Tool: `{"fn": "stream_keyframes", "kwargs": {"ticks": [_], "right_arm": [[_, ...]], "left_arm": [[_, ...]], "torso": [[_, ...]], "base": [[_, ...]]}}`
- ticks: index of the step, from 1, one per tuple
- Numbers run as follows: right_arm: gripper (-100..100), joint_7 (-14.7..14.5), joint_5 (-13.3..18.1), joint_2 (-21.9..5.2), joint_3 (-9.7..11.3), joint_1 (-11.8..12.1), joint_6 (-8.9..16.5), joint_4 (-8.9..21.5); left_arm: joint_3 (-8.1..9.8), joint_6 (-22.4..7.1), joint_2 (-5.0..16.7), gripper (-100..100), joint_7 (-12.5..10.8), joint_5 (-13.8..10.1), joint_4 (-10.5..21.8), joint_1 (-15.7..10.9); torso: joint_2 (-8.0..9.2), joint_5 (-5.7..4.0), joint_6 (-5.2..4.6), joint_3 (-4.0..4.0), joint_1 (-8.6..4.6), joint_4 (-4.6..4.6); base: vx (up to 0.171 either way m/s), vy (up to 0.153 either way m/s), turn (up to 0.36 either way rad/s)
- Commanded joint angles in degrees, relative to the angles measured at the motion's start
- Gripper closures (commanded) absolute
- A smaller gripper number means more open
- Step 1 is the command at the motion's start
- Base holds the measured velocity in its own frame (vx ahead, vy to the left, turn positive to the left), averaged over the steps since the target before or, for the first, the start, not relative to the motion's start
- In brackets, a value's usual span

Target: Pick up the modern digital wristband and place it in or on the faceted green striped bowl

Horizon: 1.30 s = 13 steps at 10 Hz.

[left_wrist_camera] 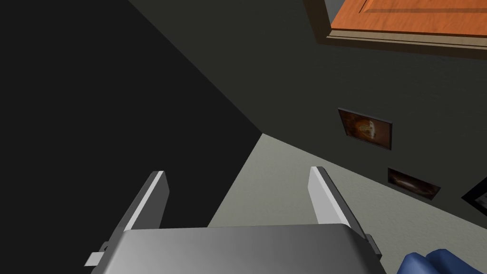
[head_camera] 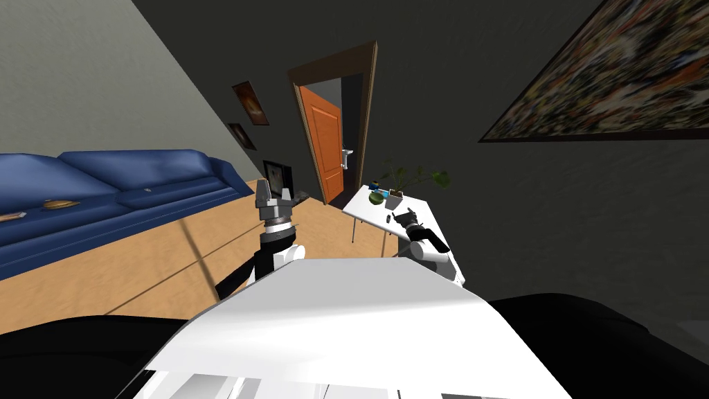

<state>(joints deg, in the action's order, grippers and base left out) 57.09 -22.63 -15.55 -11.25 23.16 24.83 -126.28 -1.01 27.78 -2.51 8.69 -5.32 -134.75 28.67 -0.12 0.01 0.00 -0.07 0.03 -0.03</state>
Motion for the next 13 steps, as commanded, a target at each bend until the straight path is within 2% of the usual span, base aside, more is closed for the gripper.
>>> {"fn": "stream_keyframes", "kwargs": {"ticks": [1,4,6,7,8,9,12,13], "right_arm": [[-100,2.76,-0.75,-0.04,-0.35,-0.23,2.14,0.27],[-100,7.68,-4.36,-0.89,-2.12,-1.43,7.4,1.89],[-100,9.92,-4.36,-0.89,-2.12,-1.43,8.41,1.89],[-100,12.1,-6.13,-1.34,-2.98,-2.04,10.98,2.75],[-100,13.44,-6.13,-1.34,-2.98,-2.04,11.5,2.75],[-100,15.18,-7.88,-1.82,-3.84,-2.65,13.63,3.65],[-100,20.17,-9.59,-2.34,-4.67,-3.26,17.54,4.57],[-100,21.89,-11.26,-2.91,-5.48,-3.86,19.77,5.49]], "left_arm": [[0.0,0.0,0.0,0,0.0,0.0,0.0,0.0],[0.0,0.0,0.0,0,0.0,0.0,0.0,0.0],[0.0,0.0,0.0,0,0.0,0.0,0.0,0.0],[0.0,0.0,0.0,0,0.0,0.0,0.0,0.0],[0.0,0.0,0.0,0,0.0,0.0,0.0,0.0],[0.0,0.0,0.0,0,0.0,0.0,0.0,0.0],[0.0,0.0,0.0,0,0.0,0.0,0.0,0.0],[0.0,0.0,0.0,0,0.0,0.0,0.0,0.0]], "torso": [[0.0,0.0,0.0,0.0,0.0,0.0],[-0.03,0.01,0.0,-0.02,0.04,-0.01],[-0.03,0.01,0.0,-0.02,0.02,-0.01],[0.03,0.0,0.0,0.01,0.0,0.0],[0.0,0.0,0.0,0.0,0.01,0.0],[0.0,0.0,0.0,0.0,0.01,0.0],[-0.04,0.01,0.0,-0.03,0.04,-0.01],[-0.03,0.01,0.0,-0.02,0.03,-0.01]], "base": [[0.033,0.012,-0.012],[0.043,0.021,-0.016],[0.031,0.012,-0.005],[0.035,0.015,-0.018],[0.034,0.012,-0.012],[0.047,0.015,-0.02],[0.042,0.02,-0.012],[0.039,0.022,-0.023]]}}
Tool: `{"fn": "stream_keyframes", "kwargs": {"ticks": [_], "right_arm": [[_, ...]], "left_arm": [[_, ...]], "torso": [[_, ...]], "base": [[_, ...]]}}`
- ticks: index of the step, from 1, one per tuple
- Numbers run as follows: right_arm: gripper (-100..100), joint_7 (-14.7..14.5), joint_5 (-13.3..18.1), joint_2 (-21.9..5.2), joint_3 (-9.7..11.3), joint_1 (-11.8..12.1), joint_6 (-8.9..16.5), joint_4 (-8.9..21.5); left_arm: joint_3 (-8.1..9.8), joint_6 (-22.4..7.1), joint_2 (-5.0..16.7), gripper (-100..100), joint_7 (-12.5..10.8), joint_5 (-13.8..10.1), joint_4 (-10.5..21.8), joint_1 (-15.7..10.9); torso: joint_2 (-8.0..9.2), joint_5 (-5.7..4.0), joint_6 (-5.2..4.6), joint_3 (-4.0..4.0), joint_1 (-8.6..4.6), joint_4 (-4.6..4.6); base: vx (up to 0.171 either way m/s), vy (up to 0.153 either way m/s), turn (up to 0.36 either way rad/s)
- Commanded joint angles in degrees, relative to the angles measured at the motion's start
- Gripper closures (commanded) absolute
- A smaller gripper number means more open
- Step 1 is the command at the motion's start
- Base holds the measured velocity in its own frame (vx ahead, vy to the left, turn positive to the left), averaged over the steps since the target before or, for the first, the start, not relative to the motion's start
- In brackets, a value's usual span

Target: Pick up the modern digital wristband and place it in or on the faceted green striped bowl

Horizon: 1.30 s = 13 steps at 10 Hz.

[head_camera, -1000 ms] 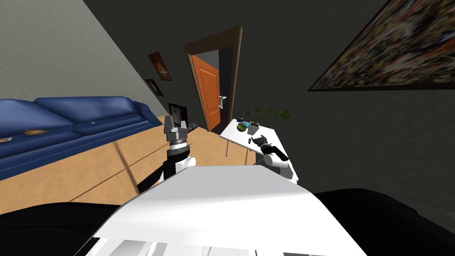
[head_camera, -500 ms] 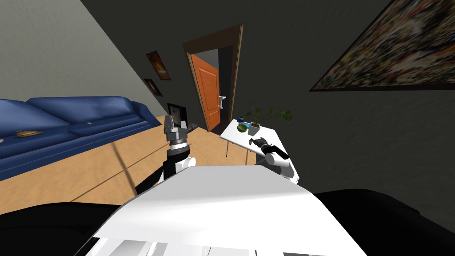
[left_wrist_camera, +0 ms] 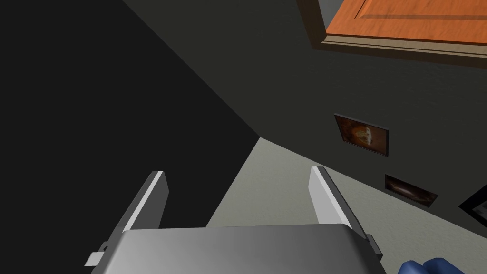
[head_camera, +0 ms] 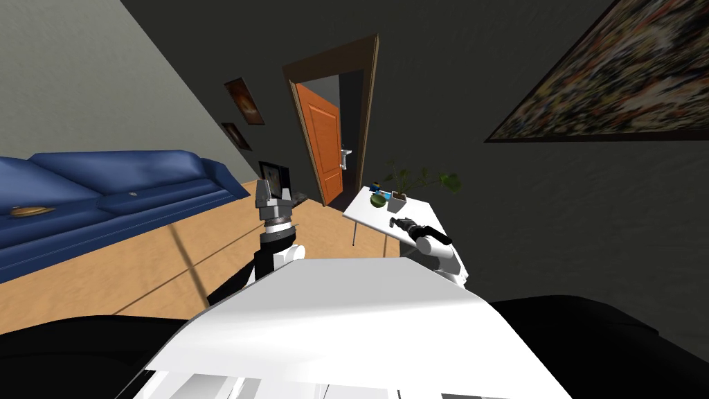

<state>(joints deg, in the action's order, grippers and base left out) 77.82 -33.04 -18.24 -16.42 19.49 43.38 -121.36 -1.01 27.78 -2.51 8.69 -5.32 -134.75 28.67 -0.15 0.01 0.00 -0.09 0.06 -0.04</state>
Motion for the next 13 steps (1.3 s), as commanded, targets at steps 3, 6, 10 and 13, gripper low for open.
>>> {"fn": "stream_keyframes", "kwargs": {"ticks": [3,6,10,13], "right_arm": [[-100,6.05,-2.47,-0.82,-1.11,-0.77,4.73,1.49],[-100,11.03,-5.53,-2.11,-2.61,-1.88,9.8,3.27],[-100,17.04,-8.29,-3.41,-3.96,-2.89,14.93,4.91],[-100,21.35,-10.72,-4.64,-5.15,-3.78,18.72,6.34]], "left_arm": [[0.0,0.0,0.0,0,0.0,0.0,0.0,0.0],[0.0,0.0,0.0,0,0.0,0.0,0.0,0.0],[0.0,0.0,0.0,0,0.0,0.0,0.0,0.0],[0.0,0.0,0.0,0,0.0,0.0,0.0,0.0]], "torso": [[0.01,0.0,0.0,0.01,-0.02,0.0],[0.01,0.0,0.0,0.0,0.0,0.0],[0.05,0.0,0.0,0.02,-0.01,0.01],[0.04,0.0,0.0,0.02,-0.03,0.01]], "base": [[0.036,0.014,-0.011],[0.041,0.017,-0.016],[0.031,0.017,-0.012],[0.037,0.014,-0.015]]}}
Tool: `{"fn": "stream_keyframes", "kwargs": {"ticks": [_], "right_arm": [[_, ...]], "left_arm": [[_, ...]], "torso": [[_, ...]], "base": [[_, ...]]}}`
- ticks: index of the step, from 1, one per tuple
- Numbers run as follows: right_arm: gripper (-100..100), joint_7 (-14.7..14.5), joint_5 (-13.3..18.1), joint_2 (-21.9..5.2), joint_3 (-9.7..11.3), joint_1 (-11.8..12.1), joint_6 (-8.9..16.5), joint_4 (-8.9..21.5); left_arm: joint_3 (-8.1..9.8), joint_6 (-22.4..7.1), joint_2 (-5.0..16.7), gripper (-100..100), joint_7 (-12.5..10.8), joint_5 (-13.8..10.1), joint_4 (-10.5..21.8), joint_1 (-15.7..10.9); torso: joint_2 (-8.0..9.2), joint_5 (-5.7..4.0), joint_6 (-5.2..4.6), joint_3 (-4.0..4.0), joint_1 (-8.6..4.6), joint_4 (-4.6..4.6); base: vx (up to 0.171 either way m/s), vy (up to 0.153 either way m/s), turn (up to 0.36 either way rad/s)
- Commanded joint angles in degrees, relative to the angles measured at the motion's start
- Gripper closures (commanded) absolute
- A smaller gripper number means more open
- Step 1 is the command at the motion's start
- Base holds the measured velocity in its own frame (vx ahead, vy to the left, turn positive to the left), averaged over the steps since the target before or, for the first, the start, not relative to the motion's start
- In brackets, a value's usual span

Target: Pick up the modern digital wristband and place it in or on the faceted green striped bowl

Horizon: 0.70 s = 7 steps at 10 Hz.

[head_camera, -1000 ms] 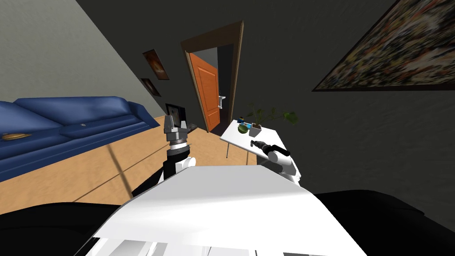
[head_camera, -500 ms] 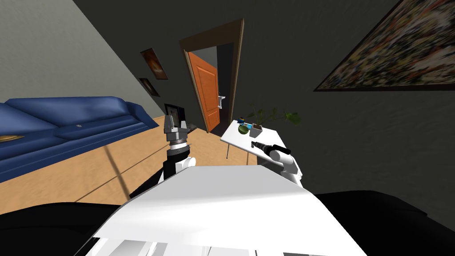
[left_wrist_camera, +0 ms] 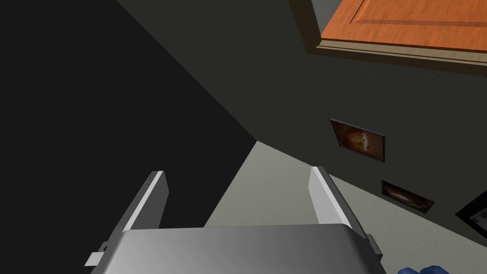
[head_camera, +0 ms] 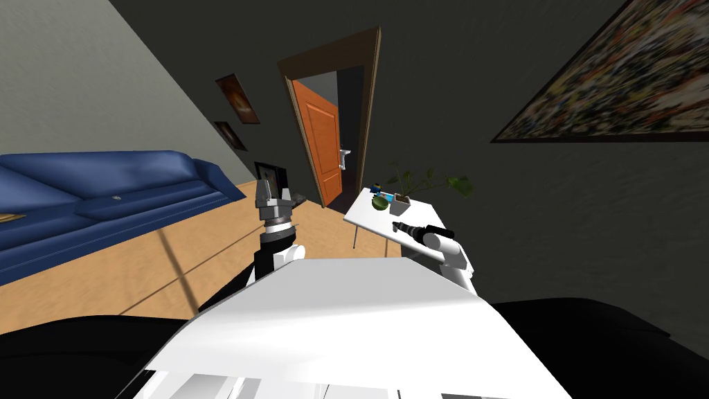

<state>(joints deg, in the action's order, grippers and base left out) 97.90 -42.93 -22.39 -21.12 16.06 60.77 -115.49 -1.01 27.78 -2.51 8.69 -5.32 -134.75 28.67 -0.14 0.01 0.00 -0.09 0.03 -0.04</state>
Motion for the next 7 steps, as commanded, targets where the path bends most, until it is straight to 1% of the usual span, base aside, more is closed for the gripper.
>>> {"fn": "stream_keyframes", "kwargs": {"ticks": [1,3,4,7], "right_arm": [[-100,2.23,-0.83,-0.49,-0.45,-0.34,1.79,0.46],[-100,5.66,-2.86,-1.61,-1.43,-1.08,5.27,1.63],[-100,6.21,-2.86,-1.61,-1.43,-1.08,5.33,1.63],[-100,10.43,-4.99,-2.97,-2.48,-1.85,9.07,2.82]], "left_arm": [[0.0,0.0,0.0,0,0.0,0.0,0.0,0.0],[0.0,0.0,0.0,0,0.0,0.0,0.0,0.0],[0.0,0.0,0.0,0,0.0,0.0,0.0,0.0],[0.0,0.0,0.0,0,0.0,0.0,0.0,0.0]], "torso": [[0.0,0.0,0.0,0.0,0.0,0.0],[0.02,0.0,0.0,0.01,0.0,0.0],[0.01,0.01,0.0,0.01,0.03,0.0],[0.06,0.0,0.0,0.03,0.0,0.01]], "base": [[0.037,0.013,-0.007],[0.038,0.019,-0.012],[0.026,0.016,-0.008],[0.026,0.013,-0.011]]}}
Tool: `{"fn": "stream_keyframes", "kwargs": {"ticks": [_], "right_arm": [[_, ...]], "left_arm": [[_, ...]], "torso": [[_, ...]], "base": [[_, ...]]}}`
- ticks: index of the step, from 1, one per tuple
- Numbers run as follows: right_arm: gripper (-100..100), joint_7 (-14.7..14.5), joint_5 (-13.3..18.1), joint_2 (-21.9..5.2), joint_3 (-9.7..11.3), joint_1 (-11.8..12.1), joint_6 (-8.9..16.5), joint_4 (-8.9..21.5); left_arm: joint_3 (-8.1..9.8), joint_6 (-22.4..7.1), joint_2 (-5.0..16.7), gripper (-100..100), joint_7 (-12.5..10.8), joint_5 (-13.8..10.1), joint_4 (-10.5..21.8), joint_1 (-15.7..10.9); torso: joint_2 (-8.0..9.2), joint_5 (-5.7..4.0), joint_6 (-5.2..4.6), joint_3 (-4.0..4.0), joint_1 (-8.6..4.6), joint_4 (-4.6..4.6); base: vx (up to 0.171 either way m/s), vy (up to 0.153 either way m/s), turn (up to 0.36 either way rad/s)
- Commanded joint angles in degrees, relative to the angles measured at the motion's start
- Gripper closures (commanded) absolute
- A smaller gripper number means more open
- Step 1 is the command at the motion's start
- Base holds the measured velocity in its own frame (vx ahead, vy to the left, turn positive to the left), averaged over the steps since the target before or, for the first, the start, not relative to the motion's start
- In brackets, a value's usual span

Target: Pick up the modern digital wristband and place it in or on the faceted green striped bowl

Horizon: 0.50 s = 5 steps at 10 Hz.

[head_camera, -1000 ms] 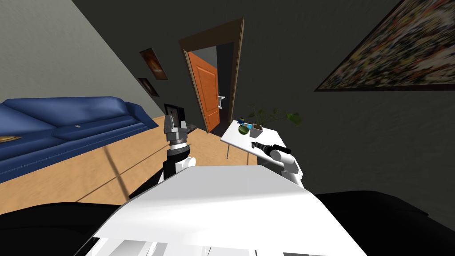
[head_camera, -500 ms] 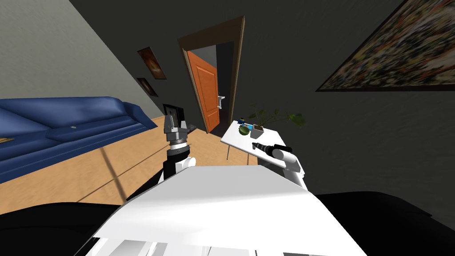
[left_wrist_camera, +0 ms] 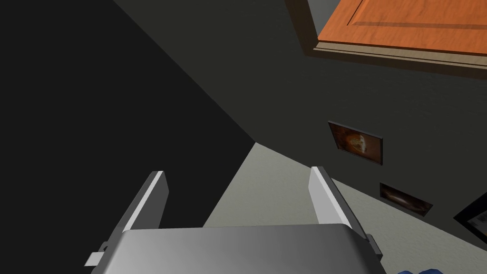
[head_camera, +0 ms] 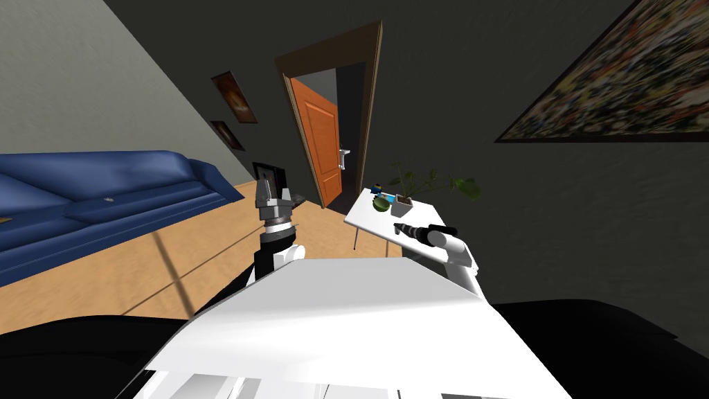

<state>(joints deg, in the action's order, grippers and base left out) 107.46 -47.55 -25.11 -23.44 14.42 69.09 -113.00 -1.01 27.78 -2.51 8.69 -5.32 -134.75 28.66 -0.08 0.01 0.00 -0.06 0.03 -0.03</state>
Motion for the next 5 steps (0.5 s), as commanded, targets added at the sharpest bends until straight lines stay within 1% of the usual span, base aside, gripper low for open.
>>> {"fn": "stream_keyframes", "kwargs": {"ticks": [1,2,3,4,5], "right_arm": [[-100,1.75,-0.82,-0.58,-0.37,-0.37,1.53,0.57],[-100,1.05,-0.51,-0.38,-0.24,-0.26,0.94,0.38],[0,1.28,-0.57,-0.42,-0.26,-0.29,1.13,0.42],[-100,-0.03,-0.13,0.34,0.08,-0.62,-0.05,2.11],[-100,-0.54,0.05,0.64,0.21,-0.75,-0.52,2.79]], "left_arm": [[0.0,0.0,0.0,0,0.0,0.0,0.0,0.0],[0.0,0.0,0.0,0,0.0,0.0,0.0,0.0],[0.0,0.0,0.0,0,0.0,0.0,0.0,0.0],[0.0,0.0,0.0,0,0.0,0.0,0.0,0.0],[0.0,0.0,0.0,0,0.0,0.0,0.0,0.0]], "torso": [[0.0,0.0,0.0,0.0,0.0,0.0],[0.01,0.0,0.0,0.0,-0.01,0.0],[0.05,-0.01,0.0,0.03,-0.03,0.01],[0.08,-0.01,0.0,0.05,-0.04,0.02],[0.02,-0.01,0.01,0.01,-0.02,0.01]], "base": [[0.024,0.011,-0.009],[0.011,0.004,-0.002],[0.0,0.0,0.0],[0.028,0.009,0.008],[0.045,0.007,0.007]]}}
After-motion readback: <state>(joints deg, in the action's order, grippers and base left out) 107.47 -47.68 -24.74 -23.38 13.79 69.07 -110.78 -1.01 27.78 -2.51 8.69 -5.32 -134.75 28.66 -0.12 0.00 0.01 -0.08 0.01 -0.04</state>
